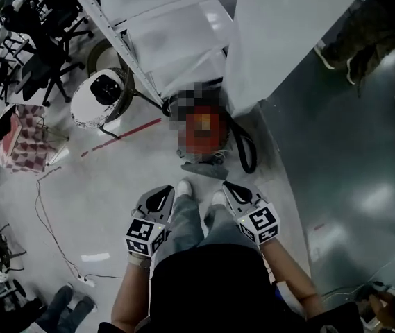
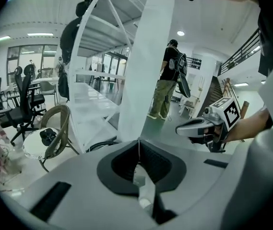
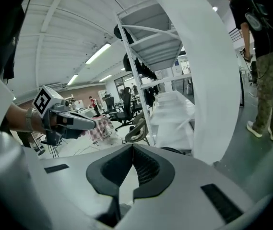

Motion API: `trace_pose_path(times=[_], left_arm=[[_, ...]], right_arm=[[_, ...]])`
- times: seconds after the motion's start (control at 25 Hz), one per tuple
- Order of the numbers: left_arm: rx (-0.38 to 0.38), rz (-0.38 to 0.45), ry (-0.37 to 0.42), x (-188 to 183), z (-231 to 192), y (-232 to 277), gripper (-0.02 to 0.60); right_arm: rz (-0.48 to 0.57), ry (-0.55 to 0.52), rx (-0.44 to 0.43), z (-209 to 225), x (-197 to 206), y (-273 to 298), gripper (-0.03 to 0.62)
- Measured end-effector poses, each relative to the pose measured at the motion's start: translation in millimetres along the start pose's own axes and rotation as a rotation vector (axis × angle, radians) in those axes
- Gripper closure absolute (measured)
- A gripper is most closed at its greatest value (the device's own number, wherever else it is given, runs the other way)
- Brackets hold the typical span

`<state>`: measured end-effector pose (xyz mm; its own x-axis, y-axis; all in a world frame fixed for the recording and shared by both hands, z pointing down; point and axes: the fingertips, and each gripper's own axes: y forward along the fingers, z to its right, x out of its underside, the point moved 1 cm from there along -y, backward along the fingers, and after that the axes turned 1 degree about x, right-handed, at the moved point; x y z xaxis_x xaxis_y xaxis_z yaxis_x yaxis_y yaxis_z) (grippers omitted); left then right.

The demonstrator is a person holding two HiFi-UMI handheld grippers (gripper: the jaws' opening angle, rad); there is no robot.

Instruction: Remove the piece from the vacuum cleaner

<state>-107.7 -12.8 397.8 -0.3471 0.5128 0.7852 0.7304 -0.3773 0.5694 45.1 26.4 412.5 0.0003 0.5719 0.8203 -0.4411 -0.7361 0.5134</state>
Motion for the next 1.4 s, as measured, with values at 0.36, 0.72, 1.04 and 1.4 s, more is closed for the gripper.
trace_pose_path(times=[0.36, 0.72, 1.04, 1.4], left_arm=[[0.160, -0.098, 0.045, 11.3, -33.9, 66.5, 0.561], [0.278, -0.269, 0.110, 65.6, -54.2, 139.0, 0.561], [0.355, -0.371, 0.140, 140.0, -62.9, 199.0, 0.560], [0.413, -0.509, 0.138, 228.0, -73.7, 267.2, 0.471]], right_arm=[[-0.076, 0.078, 0.143, 39.4, 33.7, 25.6, 0.565], [-0.190, 0.120, 0.198, 71.6, 90.8, 77.3, 0.565], [-0.260, 0.143, 0.198, 92.5, 147.4, 124.3, 0.563], [-0.368, 0.129, 0.155, 126.2, 225.9, 174.9, 0.550]])
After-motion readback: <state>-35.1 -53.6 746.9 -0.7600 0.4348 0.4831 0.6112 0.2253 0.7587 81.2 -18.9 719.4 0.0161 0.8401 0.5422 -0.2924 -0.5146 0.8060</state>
